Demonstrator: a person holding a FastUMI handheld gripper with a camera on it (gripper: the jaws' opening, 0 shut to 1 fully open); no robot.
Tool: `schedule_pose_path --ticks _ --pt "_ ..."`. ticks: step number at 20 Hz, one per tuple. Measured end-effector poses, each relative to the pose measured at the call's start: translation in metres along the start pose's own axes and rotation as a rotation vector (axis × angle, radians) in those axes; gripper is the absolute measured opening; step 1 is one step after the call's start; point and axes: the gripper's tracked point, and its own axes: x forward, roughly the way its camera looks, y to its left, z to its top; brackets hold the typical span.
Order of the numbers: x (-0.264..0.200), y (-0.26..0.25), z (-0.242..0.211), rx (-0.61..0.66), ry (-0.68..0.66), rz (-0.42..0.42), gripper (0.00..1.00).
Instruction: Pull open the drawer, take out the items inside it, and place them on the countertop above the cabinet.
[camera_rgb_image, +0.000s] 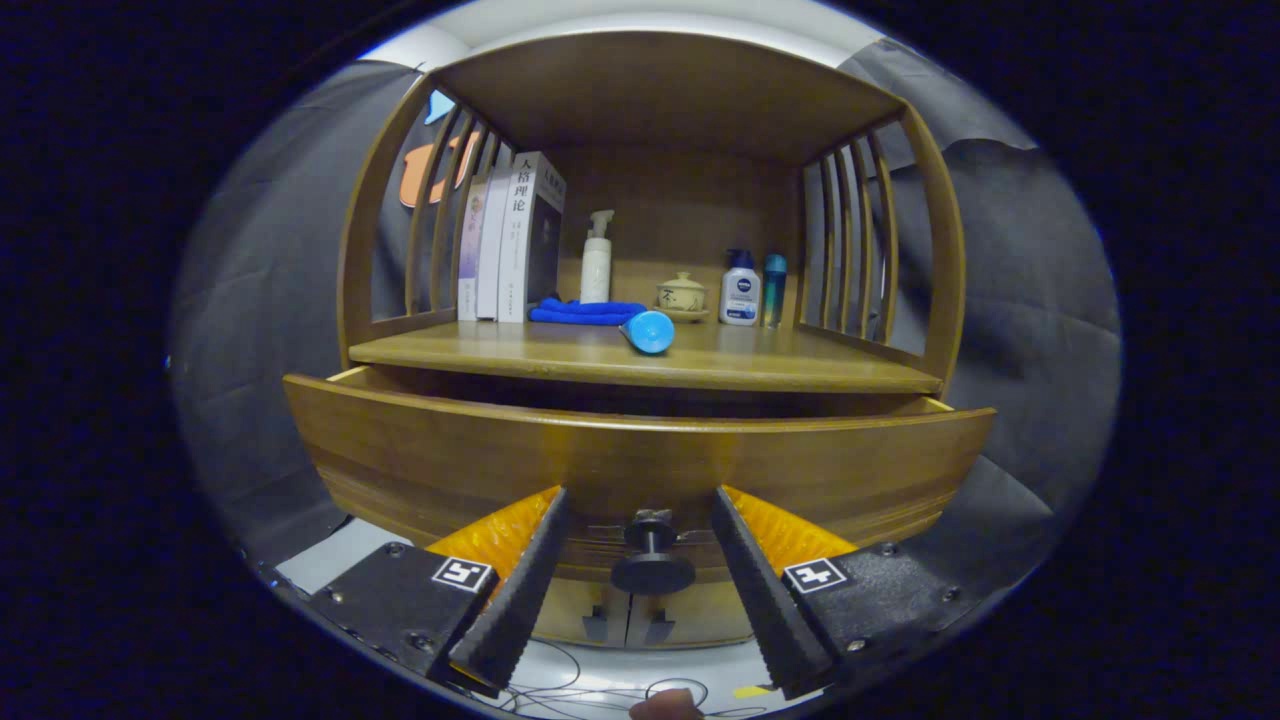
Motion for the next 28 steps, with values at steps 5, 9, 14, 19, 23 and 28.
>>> schedule_pose_path --ticks 5,9,14,19,23,28 --pt "0.033 -0.001 0.011 -0.018 0.012 -0.012 0.92" --pt "0.041 -0.001 0.014 -0.031 0.024 -0.03 0.92" --pt "0.025 -0.002 0.03 -0.07 -0.014 -0.015 0.93" --pt "-0.038 0.005 0.058 -0.1 -0.083 0.056 0.93" --pt "-0.096 0.007 0.073 -0.033 -0.11 0.12 0.93" --pt "-0.155 -0.006 0.09 0.008 -0.129 0.16 0.93"
